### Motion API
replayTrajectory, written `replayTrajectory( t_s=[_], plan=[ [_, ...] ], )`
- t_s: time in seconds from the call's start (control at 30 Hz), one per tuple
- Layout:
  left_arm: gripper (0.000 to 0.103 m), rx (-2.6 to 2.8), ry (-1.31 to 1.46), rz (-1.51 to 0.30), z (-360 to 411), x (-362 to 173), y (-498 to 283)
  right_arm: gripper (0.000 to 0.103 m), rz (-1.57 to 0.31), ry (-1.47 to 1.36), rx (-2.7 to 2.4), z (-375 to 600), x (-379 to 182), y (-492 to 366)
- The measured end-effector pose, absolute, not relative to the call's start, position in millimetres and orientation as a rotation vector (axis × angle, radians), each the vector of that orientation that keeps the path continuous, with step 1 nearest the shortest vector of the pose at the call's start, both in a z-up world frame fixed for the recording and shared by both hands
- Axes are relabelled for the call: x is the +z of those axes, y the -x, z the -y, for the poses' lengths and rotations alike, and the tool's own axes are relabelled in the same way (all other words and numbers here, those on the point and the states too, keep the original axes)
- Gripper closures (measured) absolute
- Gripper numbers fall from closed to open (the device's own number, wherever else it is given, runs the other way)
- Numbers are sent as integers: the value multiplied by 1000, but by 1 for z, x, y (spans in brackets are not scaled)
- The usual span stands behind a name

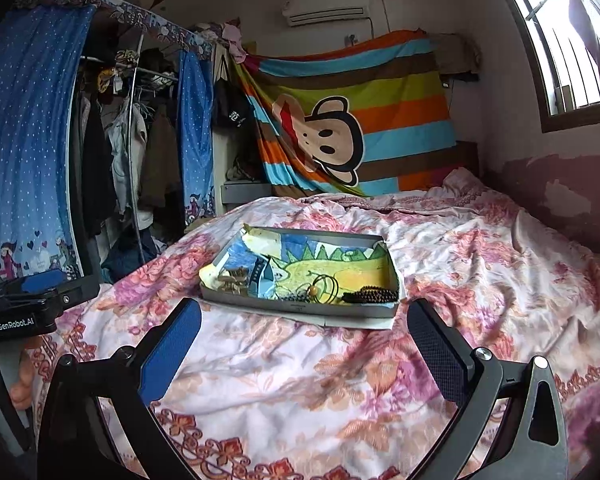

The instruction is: Organize jewelry

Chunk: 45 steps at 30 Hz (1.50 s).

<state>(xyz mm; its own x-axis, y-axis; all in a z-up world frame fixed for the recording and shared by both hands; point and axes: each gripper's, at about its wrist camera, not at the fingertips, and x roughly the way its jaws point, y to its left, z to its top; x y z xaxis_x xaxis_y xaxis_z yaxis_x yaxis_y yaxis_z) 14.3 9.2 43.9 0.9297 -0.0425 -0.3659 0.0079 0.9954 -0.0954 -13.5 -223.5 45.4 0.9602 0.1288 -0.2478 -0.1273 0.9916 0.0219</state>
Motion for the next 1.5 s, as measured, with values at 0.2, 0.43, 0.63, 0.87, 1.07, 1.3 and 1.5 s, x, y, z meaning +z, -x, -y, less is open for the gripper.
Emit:
replayTrajectory(
  t_s=[0.2,0.43,0.63,0.87,1.07,1.3,1.5],
  plan=[
    [0,-70,72,-405,-10,25,-4,2,-262,-9,70,227,33,19],
    [0,-76,28,-410,-3,22,-7,2,-321,8,49,228,21,9],
    [0,-72,24,-428,-1,19,-8,2,-351,5,53,228,14,6],
    [0,-71,19,-427,-2,19,-8,2,-346,8,55,226,14,7],
    [0,-69,18,-427,-3,19,-8,2,-344,8,56,225,15,8],
    [0,-70,16,-425,-3,19,-8,2,-343,8,56,224,15,8],
    [0,-69,17,-426,-3,19,-8,2,-344,9,55,224,14,8]
  ],
)
